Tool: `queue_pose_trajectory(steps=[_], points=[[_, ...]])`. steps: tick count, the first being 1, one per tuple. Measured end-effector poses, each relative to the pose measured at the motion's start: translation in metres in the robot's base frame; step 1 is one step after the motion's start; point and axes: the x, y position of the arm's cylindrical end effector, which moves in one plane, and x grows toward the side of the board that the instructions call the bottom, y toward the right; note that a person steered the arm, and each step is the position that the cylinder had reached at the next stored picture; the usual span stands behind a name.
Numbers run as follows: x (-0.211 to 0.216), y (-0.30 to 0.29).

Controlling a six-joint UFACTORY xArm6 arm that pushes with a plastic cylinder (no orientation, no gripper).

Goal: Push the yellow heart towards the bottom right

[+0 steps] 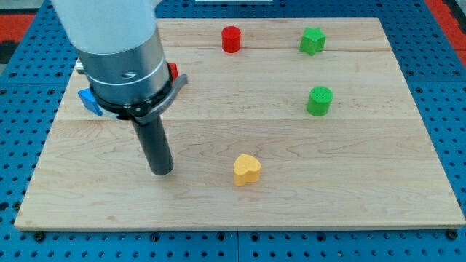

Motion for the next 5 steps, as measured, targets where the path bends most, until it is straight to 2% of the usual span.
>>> queue_pose_trajectory(steps=[1, 2, 3, 4, 5], points=[[0.0, 0.068], [0.009, 0.17], [0.014, 0.22], [0.007, 0.177], [-0.055, 0.173]])
